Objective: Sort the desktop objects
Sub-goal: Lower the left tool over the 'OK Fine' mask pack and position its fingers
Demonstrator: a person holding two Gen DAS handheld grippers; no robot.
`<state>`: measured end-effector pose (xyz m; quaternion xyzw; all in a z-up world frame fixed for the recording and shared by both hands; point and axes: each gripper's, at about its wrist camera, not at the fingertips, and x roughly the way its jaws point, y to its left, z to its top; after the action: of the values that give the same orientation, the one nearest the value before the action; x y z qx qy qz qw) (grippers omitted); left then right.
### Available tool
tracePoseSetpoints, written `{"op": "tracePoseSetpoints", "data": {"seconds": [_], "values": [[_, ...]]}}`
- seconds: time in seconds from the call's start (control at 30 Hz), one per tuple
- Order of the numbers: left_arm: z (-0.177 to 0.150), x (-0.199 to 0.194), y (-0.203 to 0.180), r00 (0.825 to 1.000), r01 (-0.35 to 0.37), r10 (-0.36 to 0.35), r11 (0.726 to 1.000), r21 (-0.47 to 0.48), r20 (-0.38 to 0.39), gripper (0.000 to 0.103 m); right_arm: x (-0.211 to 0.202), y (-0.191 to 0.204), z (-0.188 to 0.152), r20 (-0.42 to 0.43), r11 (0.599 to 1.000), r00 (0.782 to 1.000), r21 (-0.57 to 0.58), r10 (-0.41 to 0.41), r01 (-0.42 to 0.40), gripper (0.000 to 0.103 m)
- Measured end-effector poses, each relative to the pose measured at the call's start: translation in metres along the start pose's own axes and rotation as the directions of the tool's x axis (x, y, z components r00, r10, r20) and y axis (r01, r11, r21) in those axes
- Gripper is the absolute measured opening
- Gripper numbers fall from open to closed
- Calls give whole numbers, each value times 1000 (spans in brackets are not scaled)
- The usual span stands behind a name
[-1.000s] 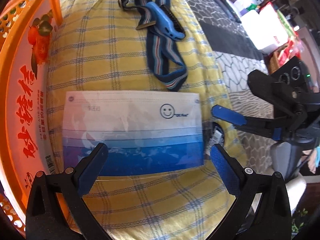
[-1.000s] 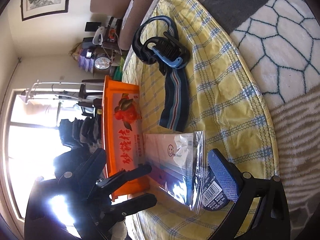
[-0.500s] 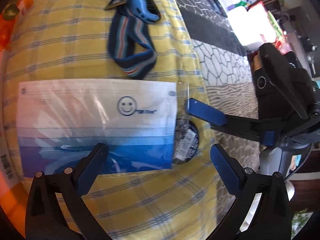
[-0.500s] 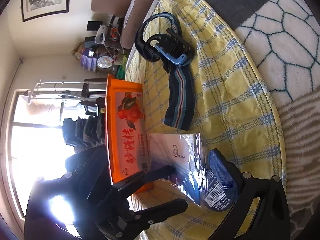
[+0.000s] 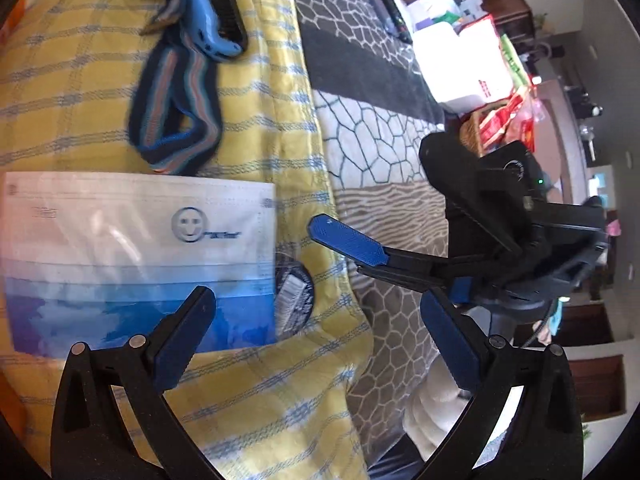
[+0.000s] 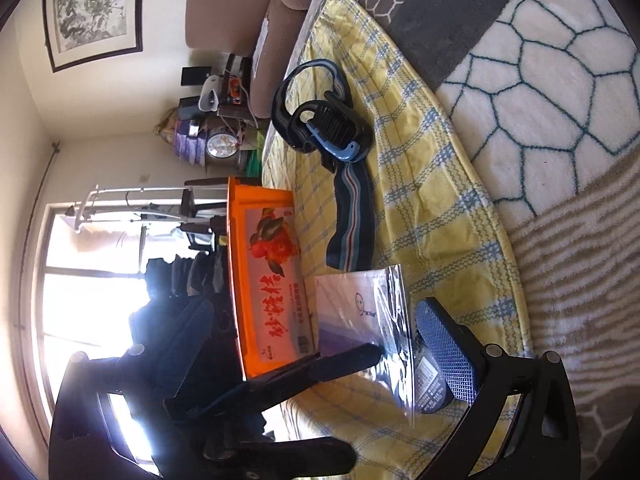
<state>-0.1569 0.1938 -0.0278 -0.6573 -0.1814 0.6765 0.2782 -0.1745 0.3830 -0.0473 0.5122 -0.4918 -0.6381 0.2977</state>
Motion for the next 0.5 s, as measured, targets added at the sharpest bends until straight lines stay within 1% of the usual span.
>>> {"op": "tracePoseSetpoints", "data": {"seconds": [0.07,0.13,0.2,0.23,0.33,0.4,0.47,0.5], "values": [[-2,-17,10,998,-54,54,999,-10,43,102,0,-2,0,-1,1000,1000,5,-4,4,103],[-1,-26,16,992,-95,97,995,-20,78,103,4,0,-1,-10,1000,1000,-4,-11,11,103],[-3,-34,26,983,-152,155,987,-43,94,102,9,4,-2,-19,999,999,-22,-31,31,103],[0,-31,26,978,-179,184,982,-55,95,102,11,5,-3,-24,999,999,-27,-35,34,103],[-3,-33,32,958,-256,262,965,-63,113,103,18,8,-6,-29,997,997,-42,-68,67,103],[-8,-35,36,950,-287,290,957,-41,119,102,20,7,-7,-31,995,995,-50,-91,90,103],[-12,-33,32,929,-350,350,937,-17,119,102,21,7,-8,-32,993,994,-56,-105,103,103],[-15,-33,30,924,-365,363,931,-10,122,102,21,6,-8,-32,993,994,-56,-105,103,103]]}}
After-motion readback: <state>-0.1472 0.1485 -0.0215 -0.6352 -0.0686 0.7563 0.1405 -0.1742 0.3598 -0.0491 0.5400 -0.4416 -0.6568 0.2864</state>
